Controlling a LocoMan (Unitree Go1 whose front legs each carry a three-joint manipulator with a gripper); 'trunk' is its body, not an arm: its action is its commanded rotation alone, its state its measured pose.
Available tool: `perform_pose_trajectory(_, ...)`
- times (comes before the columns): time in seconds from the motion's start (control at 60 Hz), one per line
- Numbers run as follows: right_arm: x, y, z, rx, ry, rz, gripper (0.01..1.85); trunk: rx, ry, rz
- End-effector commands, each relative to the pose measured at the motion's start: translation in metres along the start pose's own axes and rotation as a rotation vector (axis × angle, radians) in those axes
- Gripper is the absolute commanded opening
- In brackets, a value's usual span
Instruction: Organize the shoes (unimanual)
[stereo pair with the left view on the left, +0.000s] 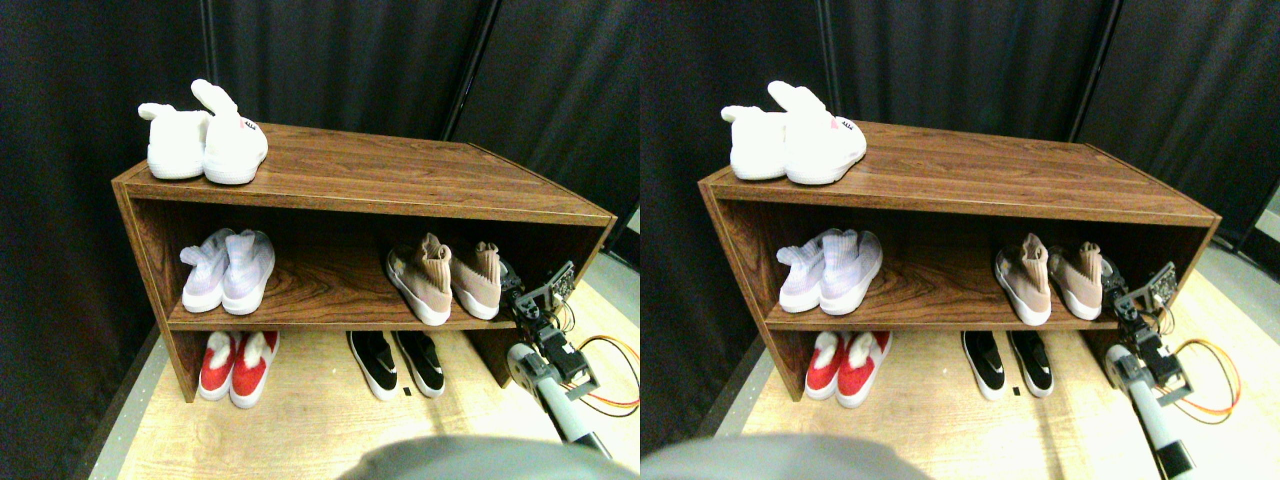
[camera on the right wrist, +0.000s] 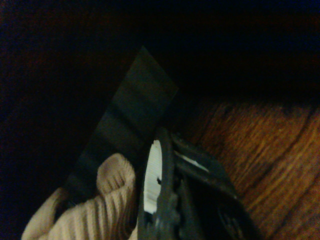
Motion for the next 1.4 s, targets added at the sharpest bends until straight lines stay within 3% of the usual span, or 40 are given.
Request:
perform_pose_trajectory(0.017,-0.002,0.007,-0.004,0.012,0.003,0.034,0.06,-0.012,0.016,0.015)
perform_pose_trajectory(0.433,-0.011,0.013,-0.025,0.016,-0.072,0.023,0.06,-0.017,0.015,0.017)
perform_pose_trajectory(1.05,-0.018,0.014,-0.029,0.014,-0.050,0.034,0.06,-0.015,0.019,0.002)
perform_pose_trajectory(1.133,-0.019,0.014,-0.031,0.013,-0.022,0.047,0.06,-0.016,0.021,0.002)
perform_pose_trajectory(1.4,-0.023,0.016,-0.037,0.016,-0.044,0.035,0.06,-0.019,0.020,0.005)
